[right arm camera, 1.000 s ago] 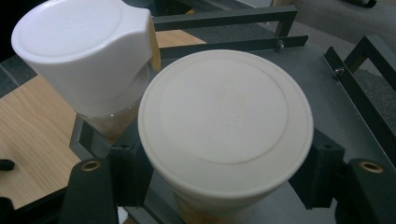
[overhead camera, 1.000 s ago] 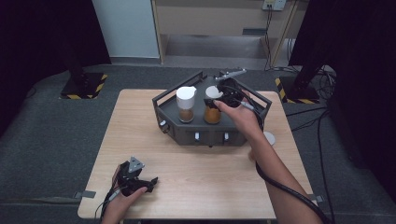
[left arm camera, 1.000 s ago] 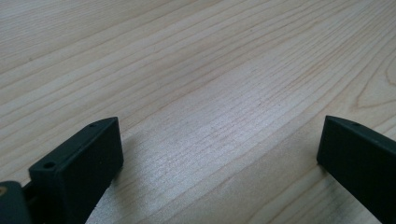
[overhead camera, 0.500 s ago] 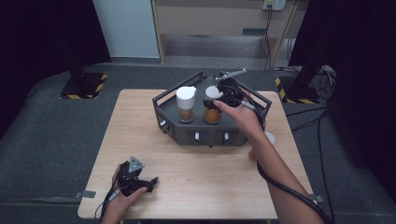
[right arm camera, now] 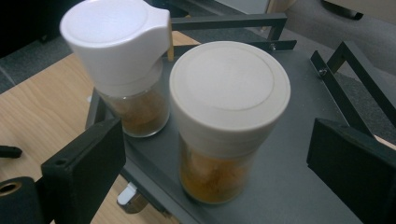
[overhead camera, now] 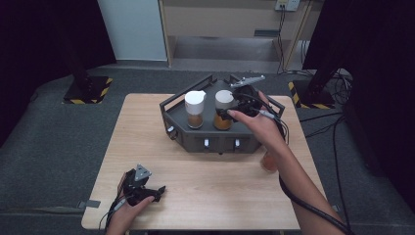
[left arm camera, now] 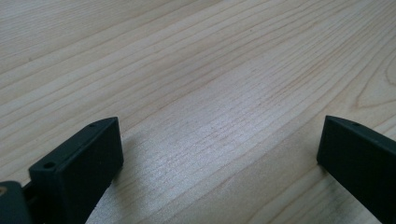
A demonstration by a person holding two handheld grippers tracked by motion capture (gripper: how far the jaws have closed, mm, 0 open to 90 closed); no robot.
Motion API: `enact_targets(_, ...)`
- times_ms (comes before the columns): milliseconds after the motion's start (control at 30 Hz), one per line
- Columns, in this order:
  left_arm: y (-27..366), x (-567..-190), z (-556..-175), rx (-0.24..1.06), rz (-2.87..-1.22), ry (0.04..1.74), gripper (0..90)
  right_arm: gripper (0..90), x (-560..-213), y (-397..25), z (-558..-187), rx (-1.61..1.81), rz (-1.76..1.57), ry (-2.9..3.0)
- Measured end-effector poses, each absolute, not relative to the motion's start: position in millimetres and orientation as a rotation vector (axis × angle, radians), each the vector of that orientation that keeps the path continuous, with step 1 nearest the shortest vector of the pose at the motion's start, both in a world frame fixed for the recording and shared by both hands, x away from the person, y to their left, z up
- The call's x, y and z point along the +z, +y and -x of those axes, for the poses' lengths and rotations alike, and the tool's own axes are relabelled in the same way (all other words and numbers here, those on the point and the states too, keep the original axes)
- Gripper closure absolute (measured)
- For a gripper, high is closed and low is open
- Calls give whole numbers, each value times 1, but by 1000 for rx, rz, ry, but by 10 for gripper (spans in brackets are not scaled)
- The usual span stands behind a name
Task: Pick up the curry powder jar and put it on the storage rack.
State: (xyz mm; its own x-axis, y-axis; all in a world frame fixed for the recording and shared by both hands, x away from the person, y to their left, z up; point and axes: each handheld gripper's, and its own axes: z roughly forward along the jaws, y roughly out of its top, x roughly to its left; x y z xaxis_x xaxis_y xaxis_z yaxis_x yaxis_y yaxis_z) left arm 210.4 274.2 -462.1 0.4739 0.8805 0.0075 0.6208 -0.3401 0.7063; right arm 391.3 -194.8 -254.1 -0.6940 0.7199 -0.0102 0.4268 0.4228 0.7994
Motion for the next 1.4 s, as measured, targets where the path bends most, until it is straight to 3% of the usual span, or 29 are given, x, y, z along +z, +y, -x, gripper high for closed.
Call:
enact_targets(800,274,-462,-211,521,-2083,1235,0,46,-240,-201,-345,1110,-889,2352)
enact_targets(1400,274,-462,-211,521,-2080,1236,0,47,-256,-215,-330,1076,-878,2384)
